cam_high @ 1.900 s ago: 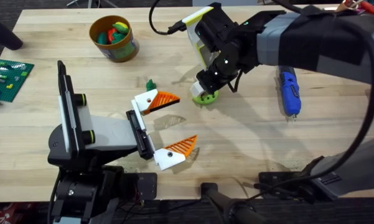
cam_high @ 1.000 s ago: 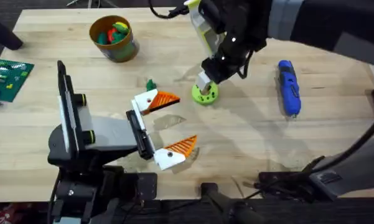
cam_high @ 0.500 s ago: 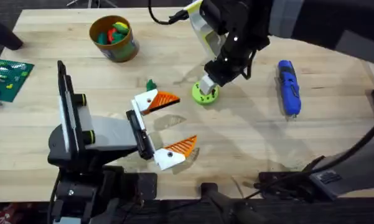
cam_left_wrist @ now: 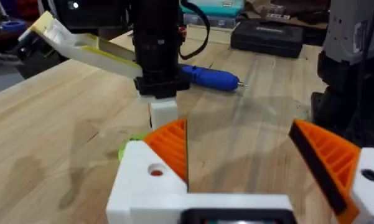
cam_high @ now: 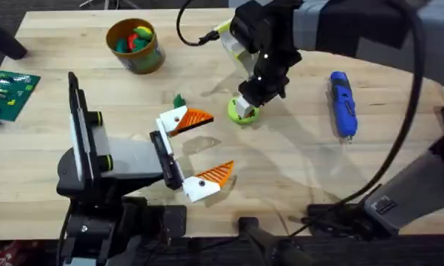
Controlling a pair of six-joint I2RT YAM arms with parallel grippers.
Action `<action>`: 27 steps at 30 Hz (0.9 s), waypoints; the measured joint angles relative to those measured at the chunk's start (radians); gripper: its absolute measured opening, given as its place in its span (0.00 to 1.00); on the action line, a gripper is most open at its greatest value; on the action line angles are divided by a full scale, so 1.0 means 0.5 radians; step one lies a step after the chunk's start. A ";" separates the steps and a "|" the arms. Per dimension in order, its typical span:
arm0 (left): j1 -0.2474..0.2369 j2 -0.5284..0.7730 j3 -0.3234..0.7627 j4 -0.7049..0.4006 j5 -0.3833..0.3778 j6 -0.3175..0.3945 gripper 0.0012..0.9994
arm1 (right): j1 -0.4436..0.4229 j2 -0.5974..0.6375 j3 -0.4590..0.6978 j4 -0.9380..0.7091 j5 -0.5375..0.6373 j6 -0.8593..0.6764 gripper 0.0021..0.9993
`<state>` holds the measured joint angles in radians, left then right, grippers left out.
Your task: Pick up the gripper from the table and insert it into the empty holder that is missing its gripper. Then pick up a screw, insert it into the mounting hole, and use the screwdriver to tighten it. Finally, clean up the table by picking up the vegetable and placing it into the bucket.
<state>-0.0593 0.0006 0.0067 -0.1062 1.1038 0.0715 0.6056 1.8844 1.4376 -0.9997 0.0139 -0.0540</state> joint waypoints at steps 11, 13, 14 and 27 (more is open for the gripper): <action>0.000 0.001 0.000 0.000 0.000 0.000 0.99 | -0.002 0.017 0.000 0.020 0.000 0.000 0.52; 0.000 0.000 0.000 0.000 0.000 0.000 0.99 | -0.002 0.017 0.000 0.024 0.000 0.000 0.52; 0.000 0.001 0.000 0.000 0.000 0.000 0.99 | -0.002 0.017 0.000 0.024 -0.001 0.000 0.52; 0.000 0.000 0.000 0.000 0.000 0.000 0.99 | -0.002 0.027 0.000 0.035 -0.001 0.003 0.48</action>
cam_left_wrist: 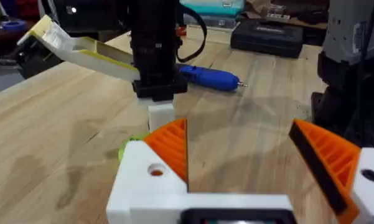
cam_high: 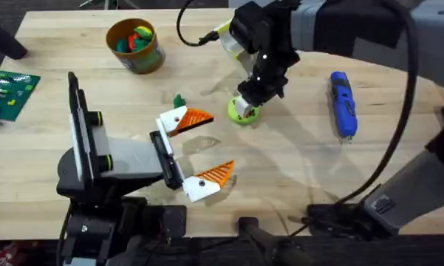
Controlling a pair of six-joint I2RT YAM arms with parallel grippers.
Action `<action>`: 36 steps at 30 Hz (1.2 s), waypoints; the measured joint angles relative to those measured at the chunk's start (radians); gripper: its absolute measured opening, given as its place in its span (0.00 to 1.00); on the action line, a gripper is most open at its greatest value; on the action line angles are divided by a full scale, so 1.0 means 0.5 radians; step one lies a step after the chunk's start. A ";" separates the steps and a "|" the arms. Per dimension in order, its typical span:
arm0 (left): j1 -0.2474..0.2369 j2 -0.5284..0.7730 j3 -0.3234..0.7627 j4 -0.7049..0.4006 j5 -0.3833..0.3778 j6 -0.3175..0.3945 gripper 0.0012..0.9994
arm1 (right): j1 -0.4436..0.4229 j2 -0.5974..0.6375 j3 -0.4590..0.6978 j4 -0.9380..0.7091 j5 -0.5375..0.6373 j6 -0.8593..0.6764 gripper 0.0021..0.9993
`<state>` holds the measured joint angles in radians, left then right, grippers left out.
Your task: Pick up the gripper from the table and insert it into the empty holder that is missing its gripper. Then pick up a screw, insert it into the mounting hole, and use the screwdriver to tighten it. Finally, clean up the table by picking up the vegetable and placing it into the bucket.
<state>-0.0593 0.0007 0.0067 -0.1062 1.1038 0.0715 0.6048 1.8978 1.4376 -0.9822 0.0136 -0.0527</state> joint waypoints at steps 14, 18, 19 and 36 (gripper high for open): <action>0.000 0.001 0.000 0.000 0.000 0.000 0.99 | 0.001 0.010 0.000 -0.009 -0.006 -0.004 0.23; 0.000 0.001 0.000 0.000 0.000 0.000 0.99 | 0.010 0.010 0.000 -0.010 -0.006 -0.002 0.20; 0.000 0.001 0.000 0.000 0.000 0.000 0.99 | 0.014 0.010 0.000 -0.010 -0.006 -0.002 0.20; 0.000 0.000 0.000 0.000 0.000 0.000 0.99 | 0.031 0.041 0.005 -0.013 0.001 -0.002 0.13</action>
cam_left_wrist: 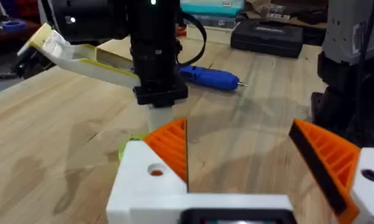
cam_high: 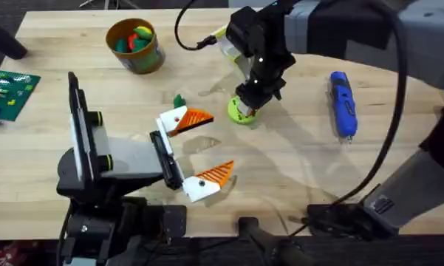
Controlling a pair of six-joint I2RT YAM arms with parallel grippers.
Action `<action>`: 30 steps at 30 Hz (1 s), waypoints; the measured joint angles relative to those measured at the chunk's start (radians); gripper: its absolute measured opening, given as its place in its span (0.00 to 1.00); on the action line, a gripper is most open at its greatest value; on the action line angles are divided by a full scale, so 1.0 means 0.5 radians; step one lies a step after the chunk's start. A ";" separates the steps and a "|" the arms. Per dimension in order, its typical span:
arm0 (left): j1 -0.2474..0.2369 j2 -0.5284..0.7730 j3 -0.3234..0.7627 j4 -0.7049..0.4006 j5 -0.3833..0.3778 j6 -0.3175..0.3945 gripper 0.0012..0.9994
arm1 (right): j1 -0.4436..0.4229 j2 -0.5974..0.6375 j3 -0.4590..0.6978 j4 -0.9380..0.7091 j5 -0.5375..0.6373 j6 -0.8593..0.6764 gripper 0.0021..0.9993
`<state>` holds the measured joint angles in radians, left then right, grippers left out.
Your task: Pick up the gripper from the table and insert it into the empty holder that is missing its gripper. Then pick up a screw, insert it into the mounting hole, and use the screwdriver to tighten it. Finally, clean up the table by picking up the vegetable and placing it into the bucket.
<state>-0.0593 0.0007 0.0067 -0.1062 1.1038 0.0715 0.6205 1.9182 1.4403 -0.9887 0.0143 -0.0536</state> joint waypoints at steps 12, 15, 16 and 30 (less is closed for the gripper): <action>0.000 0.000 0.000 0.000 0.000 0.000 0.99 | 0.000 0.000 0.000 -0.015 0.001 0.001 0.01; 0.000 0.001 0.000 0.000 0.000 0.000 0.99 | 0.000 0.000 0.000 -0.015 0.001 0.000 0.01; 0.000 0.000 0.000 0.000 0.000 0.000 0.99 | 0.000 0.000 0.000 -0.015 0.001 0.000 0.01; 0.000 0.000 0.000 0.000 0.000 0.000 0.99 | 0.000 -0.005 0.022 -0.034 0.000 0.000 0.00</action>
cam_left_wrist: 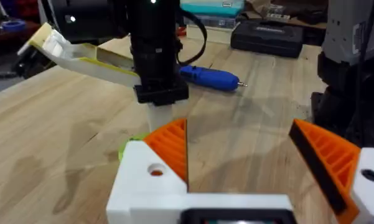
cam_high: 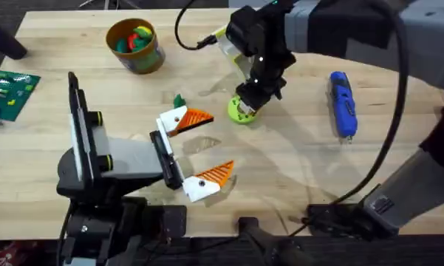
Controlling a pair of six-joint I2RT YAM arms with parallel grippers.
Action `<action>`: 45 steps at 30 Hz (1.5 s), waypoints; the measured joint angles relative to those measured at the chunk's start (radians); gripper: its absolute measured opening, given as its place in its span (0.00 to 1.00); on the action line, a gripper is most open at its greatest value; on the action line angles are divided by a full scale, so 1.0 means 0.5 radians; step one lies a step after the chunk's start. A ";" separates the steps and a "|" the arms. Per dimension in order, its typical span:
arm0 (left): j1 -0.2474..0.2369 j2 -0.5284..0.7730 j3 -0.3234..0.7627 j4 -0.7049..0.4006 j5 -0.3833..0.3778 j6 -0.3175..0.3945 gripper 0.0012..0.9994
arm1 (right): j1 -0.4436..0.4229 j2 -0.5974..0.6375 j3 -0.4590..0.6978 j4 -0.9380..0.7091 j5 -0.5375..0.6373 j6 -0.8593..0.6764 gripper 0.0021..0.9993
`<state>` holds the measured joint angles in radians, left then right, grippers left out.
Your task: Pick up the gripper from the table and insert it into the empty holder that is missing its gripper. Then pick up a screw, insert it into the mounting hole, and use the screwdriver to tighten it. Finally, clean up the table by picking up the vegetable and placing it into the bucket.
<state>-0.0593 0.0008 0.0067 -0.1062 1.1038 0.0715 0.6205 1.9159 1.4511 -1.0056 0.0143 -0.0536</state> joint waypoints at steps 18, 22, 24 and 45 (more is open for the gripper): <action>0.000 0.000 0.000 0.000 0.000 0.000 0.99 | 0.000 -0.211 0.960 -0.715 -0.001 -0.064 0.00; 0.000 0.000 0.000 0.000 0.000 0.000 0.99 | 0.000 -0.211 1.157 -0.832 -0.002 -0.109 0.00; 0.000 0.000 0.000 0.000 0.000 0.000 0.99 | 0.002 -0.211 1.229 -0.868 -0.003 -0.119 0.00; 0.000 0.000 0.000 0.000 0.000 0.000 0.99 | 0.843 -0.211 1.471 -0.848 -0.008 -0.367 0.00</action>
<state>-0.0593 0.0008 0.0067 -0.1062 1.1038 0.0715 1.0421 1.8103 2.1867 -1.4296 0.0105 -0.2369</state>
